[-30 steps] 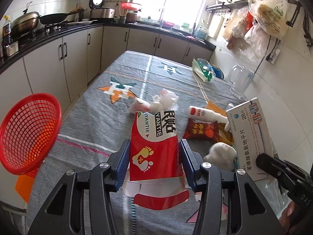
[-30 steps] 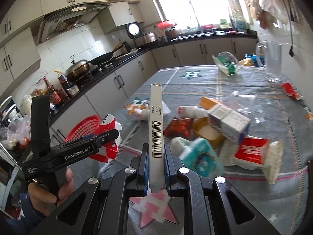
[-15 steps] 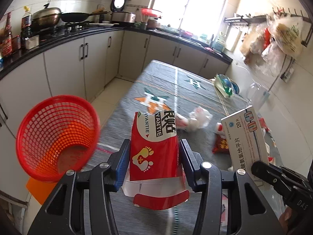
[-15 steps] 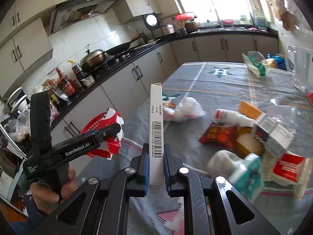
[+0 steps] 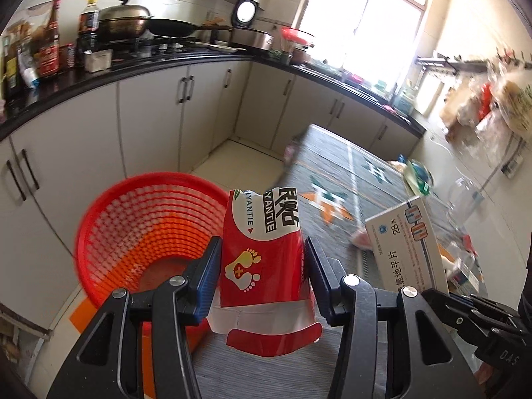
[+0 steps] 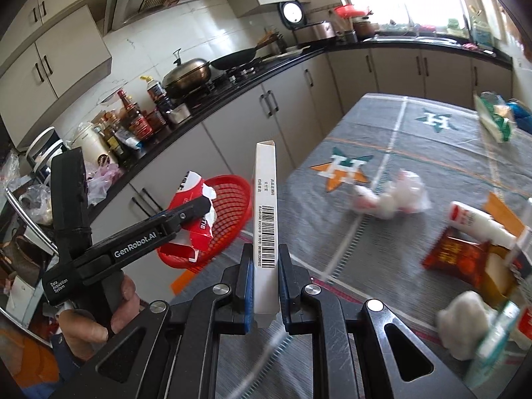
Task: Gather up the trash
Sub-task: 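Carry both held boxes over to the red basket on the floor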
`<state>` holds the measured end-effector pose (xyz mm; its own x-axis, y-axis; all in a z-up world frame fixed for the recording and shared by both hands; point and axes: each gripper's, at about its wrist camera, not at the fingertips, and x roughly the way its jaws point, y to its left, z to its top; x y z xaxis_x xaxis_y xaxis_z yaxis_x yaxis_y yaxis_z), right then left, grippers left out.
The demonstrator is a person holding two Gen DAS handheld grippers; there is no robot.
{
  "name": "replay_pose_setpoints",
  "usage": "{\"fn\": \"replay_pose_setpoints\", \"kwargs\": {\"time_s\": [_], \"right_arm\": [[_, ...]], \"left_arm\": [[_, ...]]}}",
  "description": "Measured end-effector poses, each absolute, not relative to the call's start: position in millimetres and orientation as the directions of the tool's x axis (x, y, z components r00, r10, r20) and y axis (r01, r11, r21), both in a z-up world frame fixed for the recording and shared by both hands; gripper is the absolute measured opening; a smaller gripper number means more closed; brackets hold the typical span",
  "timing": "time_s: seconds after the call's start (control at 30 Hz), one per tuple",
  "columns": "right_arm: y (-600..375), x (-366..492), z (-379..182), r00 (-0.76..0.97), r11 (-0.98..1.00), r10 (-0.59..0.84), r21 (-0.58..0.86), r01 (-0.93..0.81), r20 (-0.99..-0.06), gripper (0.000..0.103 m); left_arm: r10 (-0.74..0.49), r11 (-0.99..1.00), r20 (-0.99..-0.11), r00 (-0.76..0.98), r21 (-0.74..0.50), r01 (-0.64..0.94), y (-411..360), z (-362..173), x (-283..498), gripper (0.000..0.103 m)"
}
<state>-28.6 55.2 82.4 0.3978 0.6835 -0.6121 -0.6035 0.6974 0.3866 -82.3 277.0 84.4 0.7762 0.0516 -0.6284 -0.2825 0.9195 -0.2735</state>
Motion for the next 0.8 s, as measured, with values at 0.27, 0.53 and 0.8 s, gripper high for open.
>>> {"fn": "replay_pose_setpoints", "kwargs": {"time_s": [0.27,0.53,0.8], "right_arm": [[109.6,-16.6,80.5,0.308,0.645,0.715,0.424,-0.635,-0.627,0.014],[158.6,-6.5,74.4,0.221,0.598,0.741,0.474,-0.647,-0.634,0.014],[197.1,13.3,47.5,0.159,0.594,0.733,0.509,-0.623,-0.661,0.015]], "left_arm": [[0.112,0.88,-0.644,0.757,-0.289,-0.376,334.0,76.3,-94.8,0.049],[0.132,0.855,-0.673,0.728,-0.295,-0.427,367.2,57.5,-94.0,0.049],[0.14,0.844,-0.7,0.7,-0.285,-0.454,378.6,39.9,-86.2,0.05]]}}
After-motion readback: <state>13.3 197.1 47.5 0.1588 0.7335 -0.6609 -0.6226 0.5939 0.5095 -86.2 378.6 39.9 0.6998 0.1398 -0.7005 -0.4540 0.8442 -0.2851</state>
